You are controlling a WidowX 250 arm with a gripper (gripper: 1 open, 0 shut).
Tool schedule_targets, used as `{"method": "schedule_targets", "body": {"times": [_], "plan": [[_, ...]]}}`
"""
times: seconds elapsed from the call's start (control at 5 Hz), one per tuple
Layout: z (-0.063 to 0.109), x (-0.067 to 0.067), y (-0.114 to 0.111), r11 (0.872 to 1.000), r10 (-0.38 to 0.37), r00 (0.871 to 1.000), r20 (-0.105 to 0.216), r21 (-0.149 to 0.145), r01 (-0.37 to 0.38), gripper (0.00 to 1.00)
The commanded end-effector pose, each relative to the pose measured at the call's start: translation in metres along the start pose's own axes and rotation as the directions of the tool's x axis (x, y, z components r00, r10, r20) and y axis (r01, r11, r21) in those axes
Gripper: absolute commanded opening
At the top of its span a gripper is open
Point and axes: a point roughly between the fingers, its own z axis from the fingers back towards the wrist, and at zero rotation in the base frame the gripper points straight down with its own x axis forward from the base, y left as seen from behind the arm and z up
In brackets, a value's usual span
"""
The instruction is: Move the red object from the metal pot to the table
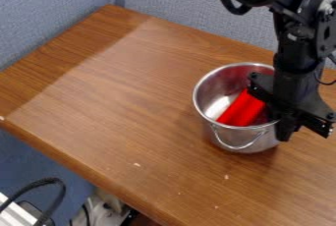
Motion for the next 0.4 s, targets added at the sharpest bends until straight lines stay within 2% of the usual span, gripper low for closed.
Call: {"method": "schedule_targets", "body": {"times": [0.0,0.2], "plan": [[0.0128,0.0143,0.0031,1.0,0.017,0.998,0.063,-0.007,-0.017,0.0],[0.0117,0.0147,0.0025,1.0,0.02,0.998,0.065,-0.01,-0.02,0.0]]}}
